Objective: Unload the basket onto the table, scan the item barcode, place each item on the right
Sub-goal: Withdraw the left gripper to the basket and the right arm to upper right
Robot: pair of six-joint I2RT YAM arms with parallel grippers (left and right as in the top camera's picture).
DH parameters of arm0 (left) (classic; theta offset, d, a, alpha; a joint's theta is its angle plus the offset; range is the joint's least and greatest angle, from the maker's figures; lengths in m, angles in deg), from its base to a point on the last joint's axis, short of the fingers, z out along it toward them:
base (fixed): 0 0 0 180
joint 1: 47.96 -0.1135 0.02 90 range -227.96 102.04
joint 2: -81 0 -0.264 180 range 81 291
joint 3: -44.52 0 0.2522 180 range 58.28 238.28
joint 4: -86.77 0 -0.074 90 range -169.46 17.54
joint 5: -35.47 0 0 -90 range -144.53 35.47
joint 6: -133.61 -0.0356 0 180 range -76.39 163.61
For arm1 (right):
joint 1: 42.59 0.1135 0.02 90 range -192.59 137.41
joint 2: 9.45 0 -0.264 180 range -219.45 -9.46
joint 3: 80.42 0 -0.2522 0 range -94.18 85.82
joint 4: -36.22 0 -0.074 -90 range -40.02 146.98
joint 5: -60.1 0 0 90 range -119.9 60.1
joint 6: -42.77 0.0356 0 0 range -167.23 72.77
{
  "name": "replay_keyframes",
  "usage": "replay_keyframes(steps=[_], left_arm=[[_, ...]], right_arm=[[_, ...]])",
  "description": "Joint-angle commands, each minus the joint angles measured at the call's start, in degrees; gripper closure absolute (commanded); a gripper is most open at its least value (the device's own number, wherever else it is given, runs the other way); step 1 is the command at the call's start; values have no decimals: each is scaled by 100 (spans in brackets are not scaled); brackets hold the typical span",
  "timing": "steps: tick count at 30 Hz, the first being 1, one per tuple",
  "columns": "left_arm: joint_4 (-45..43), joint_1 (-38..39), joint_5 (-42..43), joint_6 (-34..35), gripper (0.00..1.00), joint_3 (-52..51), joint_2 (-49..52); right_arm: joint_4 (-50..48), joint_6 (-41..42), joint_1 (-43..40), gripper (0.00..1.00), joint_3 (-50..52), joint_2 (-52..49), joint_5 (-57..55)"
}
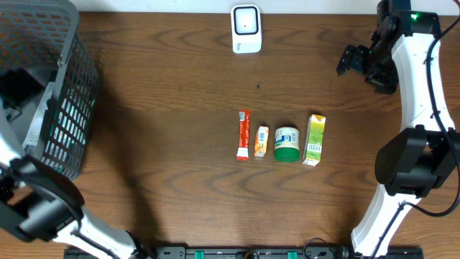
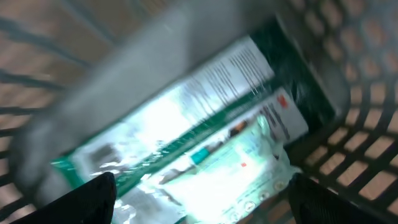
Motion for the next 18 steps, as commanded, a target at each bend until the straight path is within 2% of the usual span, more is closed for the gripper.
replay_keyframes(steps=[1,13,18], left_arm=[[52,-15,964,-726,12,52,398],[116,-4,1067,-813,12,-68,1209],[136,-4,1438,-811,13,-144,1370]], right_arm=[[4,-74,0,1,-83,125,0],[4,-74,0,1,-83,125,0],[4,-74,0,1,-83,125,0]])
